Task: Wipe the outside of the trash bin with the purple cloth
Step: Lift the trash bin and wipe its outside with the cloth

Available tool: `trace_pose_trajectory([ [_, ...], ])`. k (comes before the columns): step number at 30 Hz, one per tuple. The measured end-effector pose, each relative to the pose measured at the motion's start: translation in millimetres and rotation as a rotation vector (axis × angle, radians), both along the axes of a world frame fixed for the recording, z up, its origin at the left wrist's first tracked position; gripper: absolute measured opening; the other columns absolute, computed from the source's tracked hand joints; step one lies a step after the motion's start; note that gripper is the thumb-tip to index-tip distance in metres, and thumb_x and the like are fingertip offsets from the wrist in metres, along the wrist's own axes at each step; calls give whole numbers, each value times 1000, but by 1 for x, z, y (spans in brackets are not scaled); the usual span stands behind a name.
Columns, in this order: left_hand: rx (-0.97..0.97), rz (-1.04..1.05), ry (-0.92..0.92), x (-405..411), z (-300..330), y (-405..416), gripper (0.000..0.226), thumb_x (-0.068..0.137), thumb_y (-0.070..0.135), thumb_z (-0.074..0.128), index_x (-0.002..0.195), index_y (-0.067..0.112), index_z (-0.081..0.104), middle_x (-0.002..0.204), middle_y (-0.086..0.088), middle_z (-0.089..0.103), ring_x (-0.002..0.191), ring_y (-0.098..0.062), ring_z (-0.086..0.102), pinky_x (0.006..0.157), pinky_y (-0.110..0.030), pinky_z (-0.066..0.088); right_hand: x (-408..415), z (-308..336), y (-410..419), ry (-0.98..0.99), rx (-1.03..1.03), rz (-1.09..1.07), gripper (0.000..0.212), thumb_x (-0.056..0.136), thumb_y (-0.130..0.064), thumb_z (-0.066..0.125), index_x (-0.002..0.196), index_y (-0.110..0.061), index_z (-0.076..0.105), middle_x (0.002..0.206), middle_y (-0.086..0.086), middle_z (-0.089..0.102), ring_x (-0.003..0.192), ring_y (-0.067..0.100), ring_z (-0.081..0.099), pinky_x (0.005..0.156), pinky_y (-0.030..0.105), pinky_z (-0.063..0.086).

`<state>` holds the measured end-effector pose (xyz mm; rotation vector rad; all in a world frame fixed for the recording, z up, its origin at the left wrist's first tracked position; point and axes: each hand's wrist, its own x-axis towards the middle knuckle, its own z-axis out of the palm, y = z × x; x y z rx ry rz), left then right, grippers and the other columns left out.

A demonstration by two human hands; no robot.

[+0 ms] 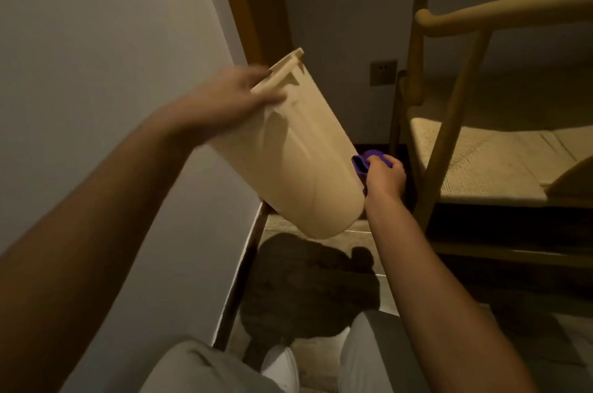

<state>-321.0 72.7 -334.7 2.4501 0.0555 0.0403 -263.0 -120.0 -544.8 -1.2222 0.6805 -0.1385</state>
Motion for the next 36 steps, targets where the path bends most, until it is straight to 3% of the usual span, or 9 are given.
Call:
trace_pose_trajectory([
  [2, 245, 59, -258, -21, -31, 0, 46, 98, 48, 51, 130, 17, 62, 114, 0, 65, 91, -18, 61, 68, -28, 45, 0, 0, -4, -54, -21, 22, 43, 95, -26, 68, 136, -35, 56, 128, -1, 58, 104, 20, 60, 65, 27, 50],
  [6, 133, 93, -484, -24, -56, -4, 41, 99, 41, 54, 120, 9, 69, 106, -1, 65, 85, -16, 60, 62, -19, 42, -12, -9, -8, -165, -233, 38, 45, 96, -23, 66, 139, -33, 56, 135, -3, 58, 115, 19, 59, 69, 19, 47],
  [9, 92, 110, -575, -24, -68, -3, 38, 98, 41, 57, 110, 9, 72, 96, 3, 63, 76, -11, 58, 60, -18, 41, -28, -13, -16, -279, -505, 54, 46, 101, -22, 60, 146, -28, 52, 144, -4, 56, 127, 19, 55, 88, 23, 47],
  [16, -97, 237, -480, -21, -105, 2, 28, 96, 42, 58, 101, 17, 71, 87, 14, 61, 78, -3, 59, 61, -25, 47, -96, -26, -3, -612, -701, 174, 53, 99, -38, 54, 150, -41, 41, 144, -24, 41, 135, 13, 48, 105, 41, 51],
  [20, -100, 220, -354, -17, -119, -21, 33, 97, 49, 53, 92, 20, 70, 86, 9, 65, 79, -8, 62, 62, -23, 45, -88, -6, 36, -685, -758, 299, 54, 102, -41, 51, 154, -36, 37, 157, -9, 44, 146, 16, 38, 113, 48, 43],
  [24, -146, 227, -378, -14, -123, -25, 41, 103, 42, 46, 86, 16, 72, 73, 2, 67, 69, -12, 63, 58, -26, 46, -62, 25, 67, -653, -841, 427, 57, 106, -55, 28, 159, -37, 23, 164, -8, 34, 152, 18, 28, 117, 49, 36],
  [27, -96, 234, -373, -13, -127, -20, 34, 102, 36, 48, 86, 17, 71, 74, 5, 66, 69, -8, 61, 57, -23, 42, -39, 39, 77, -581, -871, 449, 54, 105, -52, 29, 155, -31, 34, 153, -4, 49, 138, 22, 46, 107, 48, 44],
  [32, -218, 358, -361, -18, -134, -4, 21, 101, 37, 51, 89, 30, 67, 80, 22, 59, 75, -1, 57, 59, -18, 39, 4, 35, 53, -266, -902, 602, 26, 107, -41, 39, 124, -33, 57, 100, -6, 61, 91, 18, 58, 86, 45, 52],
  [36, -239, 384, -343, -18, -139, -2, 21, 101, 39, 51, 88, 30, 65, 82, 23, 58, 77, -4, 57, 59, -19, 39, -3, 13, 35, -230, -875, 531, 12, 107, -40, 44, 110, -37, 56, 90, -14, 57, 89, 12, 61, 70, 28, 48],
])
